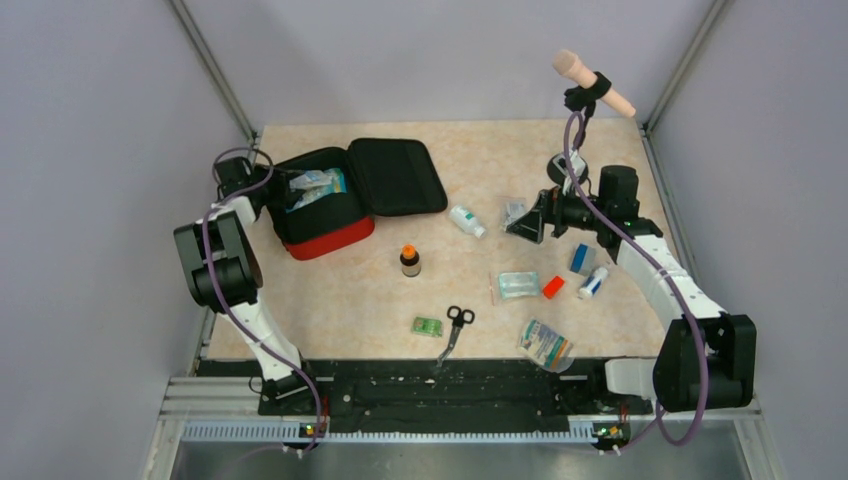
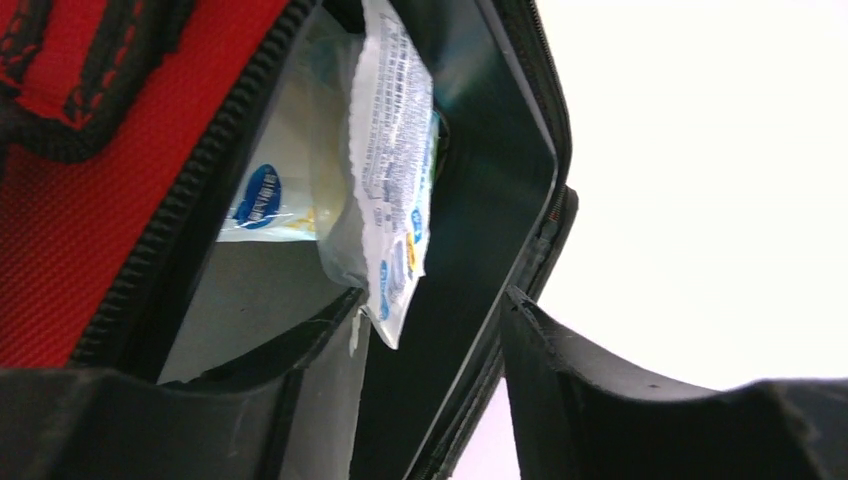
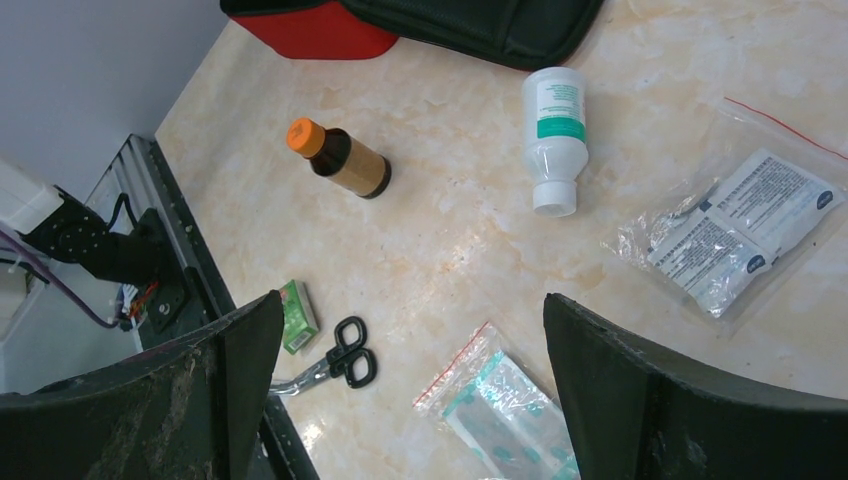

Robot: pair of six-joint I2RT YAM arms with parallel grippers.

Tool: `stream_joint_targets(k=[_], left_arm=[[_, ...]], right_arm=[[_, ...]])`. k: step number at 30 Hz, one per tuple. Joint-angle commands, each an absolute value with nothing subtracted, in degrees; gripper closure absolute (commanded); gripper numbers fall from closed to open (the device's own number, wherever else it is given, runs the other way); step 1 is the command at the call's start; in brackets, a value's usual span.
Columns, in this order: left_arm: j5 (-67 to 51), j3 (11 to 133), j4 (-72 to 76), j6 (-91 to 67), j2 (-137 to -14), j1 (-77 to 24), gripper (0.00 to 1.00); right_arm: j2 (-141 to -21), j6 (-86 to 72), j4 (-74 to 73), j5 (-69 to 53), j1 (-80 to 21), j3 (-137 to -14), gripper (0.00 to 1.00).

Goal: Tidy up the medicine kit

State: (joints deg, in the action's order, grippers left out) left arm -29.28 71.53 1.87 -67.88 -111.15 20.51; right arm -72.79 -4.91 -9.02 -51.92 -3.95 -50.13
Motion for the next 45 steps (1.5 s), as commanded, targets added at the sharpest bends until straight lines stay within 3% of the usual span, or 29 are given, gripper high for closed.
stream_joint_targets(k=[1,3,4,5,6,21,30,34,40,45], left_arm=[[-30.4,71.7,1.4,-70.9,-111.9,21.4,0.40],[-32.4,71.5,3.4,-72.2,-111.6,21.3,0.26],[-32.8,71.8,3.3,-72.3,-111.4,21.4,0.10],[-33.3,72.1,2.9,-72.3,-111.1,21.3,0.02],[-33.8,72.4,2.6,-72.4,-110.6,21.3,0.01],[-29.6,81.6,-20.0,-57.6,-105.9,22.1,0.01],[-26.8,84.9,-24.4,-39.1,-100.0,20.9,0.01],[-38.3,85.2,-23.9,-23.6,-95.6,17.3,0.01],[-52.2,70.1,-17.7,-3.3,-77.5,14.6,0.01],[-46.0,59.6,-17.8,5.7,-68.0,12.8,0.01]], right_arm=[[-71.5,-4.0,-7.8,-52.4,-3.8,-50.6,0.01],[-71.5,-4.0,-7.8,-52.8,-3.9,-50.5,0.01],[-71.5,-4.0,-7.7,-52.9,-3.8,-50.5,0.01],[-71.5,-4.1,-7.7,-53.0,-3.9,-50.6,0.01],[-71.5,-4.1,-7.7,-53.1,-3.8,-50.6,0.01],[-71.5,-2.4,-7.8,-56.5,-3.8,-50.8,0.01],[-68.8,6.2,-11.1,-45.2,-3.9,-50.1,0.01],[-69.3,8.1,-13.3,-46.3,-3.8,-50.8,0.01],[-73.1,22.6,-26.3,-49.1,-3.9,-54.3,0.01],[-73.6,31.1,-31.7,-40.5,-9.0,-53.7,0.01]])
